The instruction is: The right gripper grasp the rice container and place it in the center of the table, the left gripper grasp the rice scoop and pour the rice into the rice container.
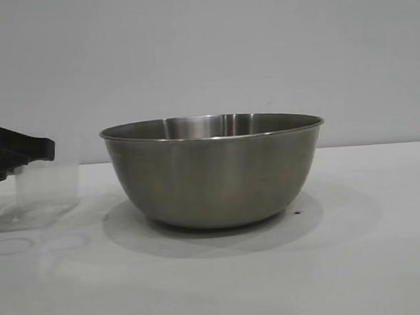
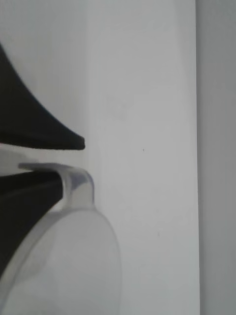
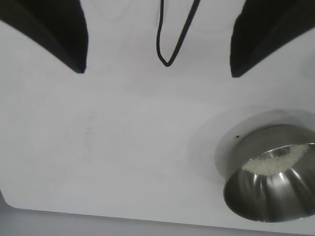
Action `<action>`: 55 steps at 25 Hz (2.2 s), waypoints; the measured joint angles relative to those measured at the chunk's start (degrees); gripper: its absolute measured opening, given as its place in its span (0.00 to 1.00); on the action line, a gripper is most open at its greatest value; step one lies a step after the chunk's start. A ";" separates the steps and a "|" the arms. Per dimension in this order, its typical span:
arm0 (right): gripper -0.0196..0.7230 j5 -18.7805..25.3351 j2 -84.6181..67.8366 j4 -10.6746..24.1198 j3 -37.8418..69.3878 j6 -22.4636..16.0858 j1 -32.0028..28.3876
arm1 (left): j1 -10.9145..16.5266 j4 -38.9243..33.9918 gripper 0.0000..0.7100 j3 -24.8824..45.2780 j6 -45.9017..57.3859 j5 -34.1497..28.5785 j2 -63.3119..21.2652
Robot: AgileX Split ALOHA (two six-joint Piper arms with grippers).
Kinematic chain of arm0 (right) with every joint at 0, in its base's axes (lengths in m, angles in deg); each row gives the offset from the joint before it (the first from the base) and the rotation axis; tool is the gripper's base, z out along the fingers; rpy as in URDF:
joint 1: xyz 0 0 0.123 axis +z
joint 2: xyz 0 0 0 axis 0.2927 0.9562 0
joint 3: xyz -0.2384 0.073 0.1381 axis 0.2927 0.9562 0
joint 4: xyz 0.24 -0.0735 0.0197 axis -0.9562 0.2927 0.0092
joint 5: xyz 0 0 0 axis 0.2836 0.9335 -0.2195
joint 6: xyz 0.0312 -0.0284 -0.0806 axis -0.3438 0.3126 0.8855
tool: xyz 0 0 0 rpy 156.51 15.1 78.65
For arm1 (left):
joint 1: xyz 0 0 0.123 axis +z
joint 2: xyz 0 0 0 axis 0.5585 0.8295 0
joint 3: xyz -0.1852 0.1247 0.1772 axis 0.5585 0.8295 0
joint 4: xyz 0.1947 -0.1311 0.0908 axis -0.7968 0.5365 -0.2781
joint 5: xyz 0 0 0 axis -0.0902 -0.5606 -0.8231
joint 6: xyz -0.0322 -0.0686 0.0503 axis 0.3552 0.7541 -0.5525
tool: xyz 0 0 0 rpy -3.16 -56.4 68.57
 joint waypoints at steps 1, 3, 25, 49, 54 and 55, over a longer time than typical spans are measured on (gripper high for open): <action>0.76 0.00 0.00 0.00 0.00 0.00 0.00 | 0.00 0.00 0.34 0.00 0.00 0.00 0.00; 0.76 0.00 0.00 0.00 0.00 0.00 0.00 | 0.00 0.00 0.35 0.41 0.00 0.00 0.00; 0.76 -0.12 0.00 0.00 0.00 0.00 0.00 | 0.00 -11.78 0.39 13.89 -0.03 -1.26 -13.15; 0.76 -0.12 0.00 0.00 0.00 0.00 0.00 | 0.00 -19.43 0.63 14.12 5.07 -57.35 -58.88; 0.76 -0.12 0.00 0.00 0.00 0.00 0.00 | 0.00 -21.23 0.66 7.21 5.07 -75.88 -65.54; 0.76 -0.12 0.00 0.00 0.00 0.00 0.00 | 0.00 -21.41 0.66 5.85 5.07 -79.56 -66.78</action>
